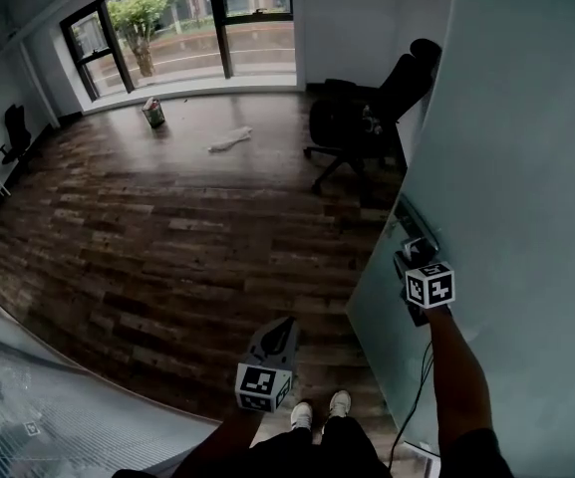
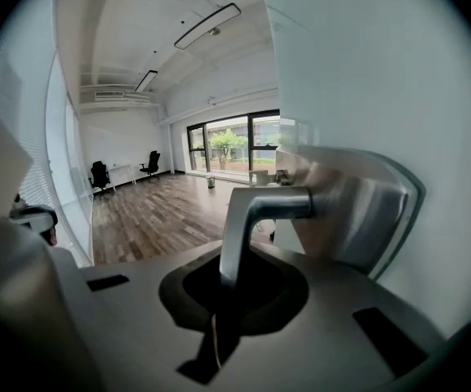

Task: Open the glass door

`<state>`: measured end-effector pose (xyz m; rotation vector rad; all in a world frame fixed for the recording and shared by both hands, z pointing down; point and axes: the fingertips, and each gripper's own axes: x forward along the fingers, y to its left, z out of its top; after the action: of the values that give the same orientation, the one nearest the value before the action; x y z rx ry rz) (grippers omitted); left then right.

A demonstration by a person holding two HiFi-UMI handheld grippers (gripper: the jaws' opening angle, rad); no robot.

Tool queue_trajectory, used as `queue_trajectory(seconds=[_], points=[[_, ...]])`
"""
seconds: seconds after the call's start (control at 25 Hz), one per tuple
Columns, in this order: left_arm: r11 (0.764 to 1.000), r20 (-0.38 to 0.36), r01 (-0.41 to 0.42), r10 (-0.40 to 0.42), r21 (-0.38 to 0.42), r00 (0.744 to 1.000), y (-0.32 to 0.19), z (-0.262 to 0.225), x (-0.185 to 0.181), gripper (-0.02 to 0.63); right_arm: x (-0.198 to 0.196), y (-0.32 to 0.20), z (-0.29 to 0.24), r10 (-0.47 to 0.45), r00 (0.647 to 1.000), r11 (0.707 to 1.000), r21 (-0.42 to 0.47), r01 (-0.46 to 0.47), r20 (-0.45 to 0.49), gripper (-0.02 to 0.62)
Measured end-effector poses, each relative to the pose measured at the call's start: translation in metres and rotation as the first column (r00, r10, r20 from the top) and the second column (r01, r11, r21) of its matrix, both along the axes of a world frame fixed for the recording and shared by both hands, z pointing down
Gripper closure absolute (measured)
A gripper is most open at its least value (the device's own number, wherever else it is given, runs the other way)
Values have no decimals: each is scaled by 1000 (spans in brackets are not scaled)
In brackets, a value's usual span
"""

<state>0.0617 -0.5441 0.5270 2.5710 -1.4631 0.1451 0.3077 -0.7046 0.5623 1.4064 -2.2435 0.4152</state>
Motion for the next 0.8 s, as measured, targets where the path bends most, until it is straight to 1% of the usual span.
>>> queue_trajectory(seconds=[0.16,0.36,0.48,0.64,0.8], points=[[1000,22,4,-4,-4,1000,-32,14,11,603,51,-29,3,65,998,998,0,-65,3,580],[1000,35,-11,11,-6,999,-65,8,51,603,120,-60,-2,148,989,989,-2,-148,7,580],[1000,42,-30,30,6,999,-78,2,77,603,162,-70,1,195,981,981,-5,-195,5,580],[999,32,-40,41,-15,999,-90,17,101,603,211,-80,3,249,968,968,-11,-249,5,580],[998,33,-58,59,-28,998,-98,20,124,603,254,-88,2,292,956,956,-25,-292,12,581]])
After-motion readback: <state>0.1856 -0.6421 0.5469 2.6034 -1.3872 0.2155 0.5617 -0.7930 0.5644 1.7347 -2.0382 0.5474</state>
